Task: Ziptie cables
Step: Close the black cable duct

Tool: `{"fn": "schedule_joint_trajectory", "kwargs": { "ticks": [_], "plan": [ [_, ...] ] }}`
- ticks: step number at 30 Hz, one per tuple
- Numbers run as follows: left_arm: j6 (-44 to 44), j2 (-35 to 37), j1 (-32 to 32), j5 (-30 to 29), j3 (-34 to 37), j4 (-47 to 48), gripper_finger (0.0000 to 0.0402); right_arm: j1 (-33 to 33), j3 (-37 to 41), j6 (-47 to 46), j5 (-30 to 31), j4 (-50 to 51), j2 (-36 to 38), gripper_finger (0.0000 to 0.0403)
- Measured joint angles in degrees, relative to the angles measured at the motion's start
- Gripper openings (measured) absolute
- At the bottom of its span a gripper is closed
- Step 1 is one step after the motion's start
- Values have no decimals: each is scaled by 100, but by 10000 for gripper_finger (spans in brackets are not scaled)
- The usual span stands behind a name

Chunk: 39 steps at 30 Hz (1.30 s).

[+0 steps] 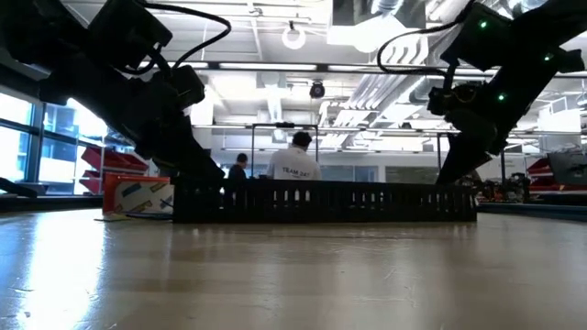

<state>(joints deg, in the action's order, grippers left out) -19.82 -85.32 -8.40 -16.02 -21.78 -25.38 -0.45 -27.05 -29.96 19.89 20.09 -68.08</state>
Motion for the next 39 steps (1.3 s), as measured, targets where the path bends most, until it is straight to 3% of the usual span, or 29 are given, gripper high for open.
{"fn": "schedule_joint_trajectory", "kwargs": {
  "ticks": [9, 15, 18, 22, 24, 27, 30, 33, 39],
  "plan": [
    [392, 829, 124, -275, 24, 838, 0, 535, -70, -569, -183, -40, 14, 2],
    [309, 1607, 164, -466, 22, 1258, 0, 779, -601, -467, 569, 539, 95, 2],
    [-230, 2097, 152, -464, 15, 1773, 0, 922, -919, -993, 824, 1660, 193, 2],
    [-1359, 2723, -44, -661, 11, 3286, 0, 1289, -1045, -2487, 927, 3096, 212, 1],
    [-2087, 2919, -162, -786, 11, 4054, 0, 1414, -887, -3062, 812, 3273, 193, 1],
    [-3019, 2983, -337, -731, 11, 4775, 0, 1544, -474, -3299, 624, 2616, 193, 0],
    [-3494, 2890, -523, -699, 101, 4638, 0, 1548, -65, -3251, 500, 1705, 191, 0],
    [-3652, 2673, -610, -713, 350, 3789, 0, 1545, 185, -3090, 507, 997, 191, 0],
    [-3634, 1973, -627, -1253, 638, 2268, 0, 1545, 229, -2798, 490, 546, 191, 0]
  ]
}}
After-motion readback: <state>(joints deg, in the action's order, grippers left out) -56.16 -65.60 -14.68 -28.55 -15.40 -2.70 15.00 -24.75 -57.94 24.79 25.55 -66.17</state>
